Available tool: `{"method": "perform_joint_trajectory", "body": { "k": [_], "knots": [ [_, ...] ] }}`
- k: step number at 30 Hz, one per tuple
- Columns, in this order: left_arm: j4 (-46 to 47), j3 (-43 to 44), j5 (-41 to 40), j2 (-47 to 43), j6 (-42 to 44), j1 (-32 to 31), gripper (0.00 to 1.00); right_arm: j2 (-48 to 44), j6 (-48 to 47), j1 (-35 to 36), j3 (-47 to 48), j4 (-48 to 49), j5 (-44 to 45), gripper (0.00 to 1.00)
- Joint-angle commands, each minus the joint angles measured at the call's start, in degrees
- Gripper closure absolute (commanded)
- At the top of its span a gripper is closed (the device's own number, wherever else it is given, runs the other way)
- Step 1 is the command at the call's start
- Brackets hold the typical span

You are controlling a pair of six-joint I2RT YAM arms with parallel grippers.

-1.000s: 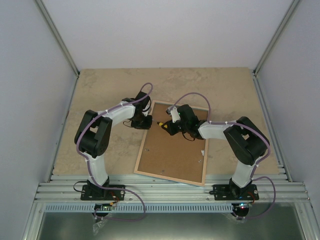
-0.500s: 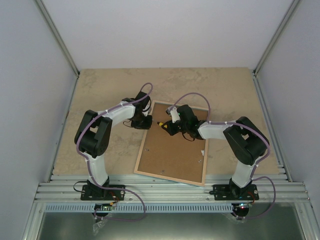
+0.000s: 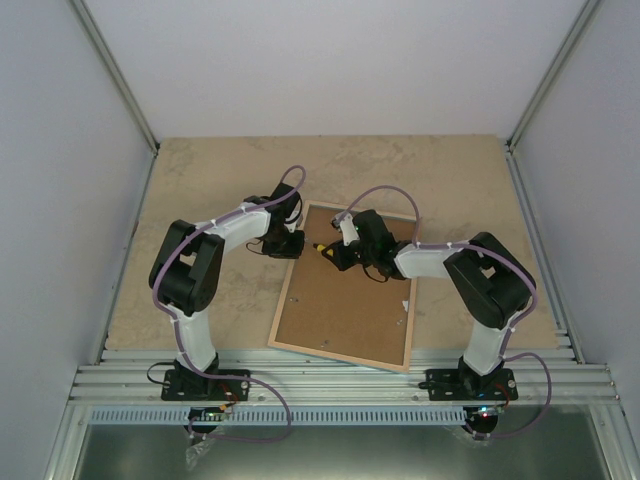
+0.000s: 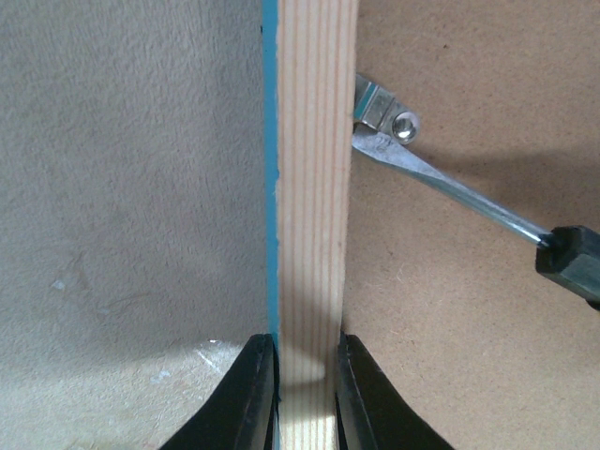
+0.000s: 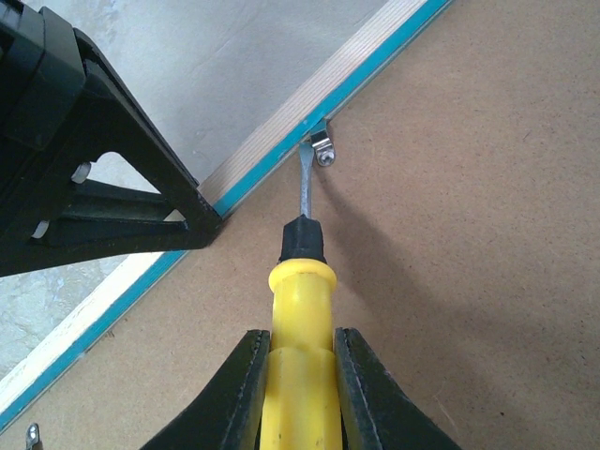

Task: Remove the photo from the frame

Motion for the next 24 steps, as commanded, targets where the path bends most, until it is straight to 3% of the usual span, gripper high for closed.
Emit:
{"method": "perform_joint_trajectory", "body": {
  "k": [1,13,24],
  "knots": [
    [-1.6,-0.6,0.5,0.8,-0.8,0.3,1.00,0.7,1.6,-0.1,0.6,2.1,5.6,0.99],
    [-1.7,-0.5,0.4,1.0,-0.8,0.3,1.00,-1.8,3.9,-0.1,-1.7,2.8,14.9,1.00],
    [-1.8,-0.4,0.4,0.9,-0.7,0.3,1.00,-1.7,-0.3,-0.1,0.2,0.3,8.0,0.99]
  ]
}}
